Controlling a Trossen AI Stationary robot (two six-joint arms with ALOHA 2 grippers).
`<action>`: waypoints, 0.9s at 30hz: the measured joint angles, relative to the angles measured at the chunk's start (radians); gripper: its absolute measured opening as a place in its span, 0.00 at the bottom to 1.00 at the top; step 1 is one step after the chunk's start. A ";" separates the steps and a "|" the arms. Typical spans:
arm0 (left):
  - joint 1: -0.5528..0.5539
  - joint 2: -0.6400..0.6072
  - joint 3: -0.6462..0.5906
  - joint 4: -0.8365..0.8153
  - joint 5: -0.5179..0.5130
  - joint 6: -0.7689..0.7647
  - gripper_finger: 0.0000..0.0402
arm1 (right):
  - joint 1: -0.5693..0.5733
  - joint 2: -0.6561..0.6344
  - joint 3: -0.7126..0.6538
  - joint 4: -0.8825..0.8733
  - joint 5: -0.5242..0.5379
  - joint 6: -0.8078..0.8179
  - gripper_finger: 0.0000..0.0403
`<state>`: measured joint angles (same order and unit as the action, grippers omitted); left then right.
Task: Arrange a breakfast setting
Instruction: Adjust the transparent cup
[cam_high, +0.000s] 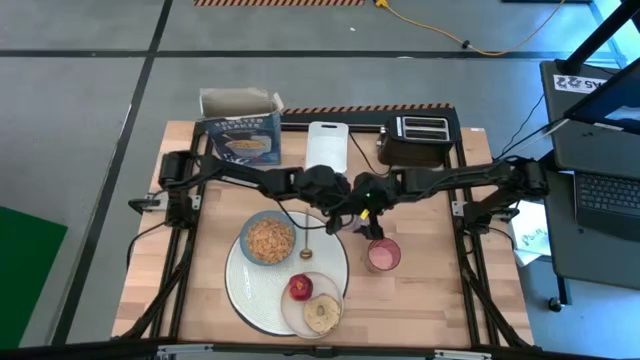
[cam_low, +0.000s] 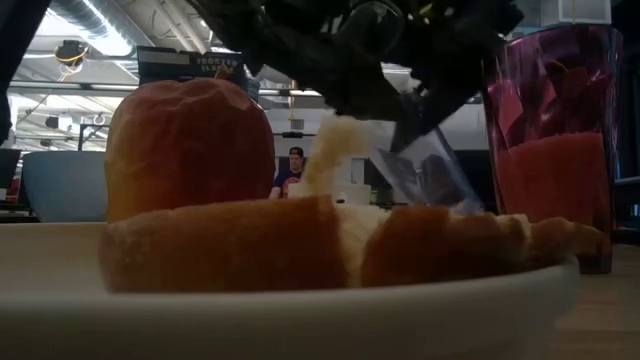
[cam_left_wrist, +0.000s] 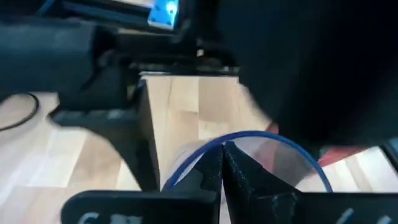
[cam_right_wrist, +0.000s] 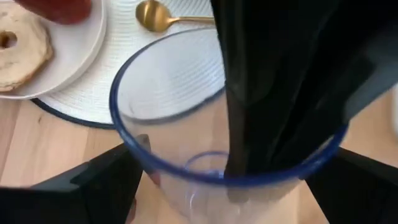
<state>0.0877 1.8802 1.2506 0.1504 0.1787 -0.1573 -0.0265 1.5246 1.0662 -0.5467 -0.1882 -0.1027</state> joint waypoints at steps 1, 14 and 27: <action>-0.003 0.018 0.013 -0.011 -0.002 0.006 0.00 | 0.000 0.000 -0.016 0.015 -0.011 0.000 0.98; -0.004 0.061 0.060 -0.028 0.024 0.012 0.00 | -0.032 -0.019 -0.079 0.078 -0.072 -0.082 0.98; 0.047 0.065 0.061 0.030 0.019 -0.057 0.00 | -0.134 -0.037 -0.079 0.003 -0.125 -0.182 0.98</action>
<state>0.1346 1.9450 1.3113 0.1800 0.1978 -0.2147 -0.1603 1.4874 0.9871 -0.5435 -0.3129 -0.2847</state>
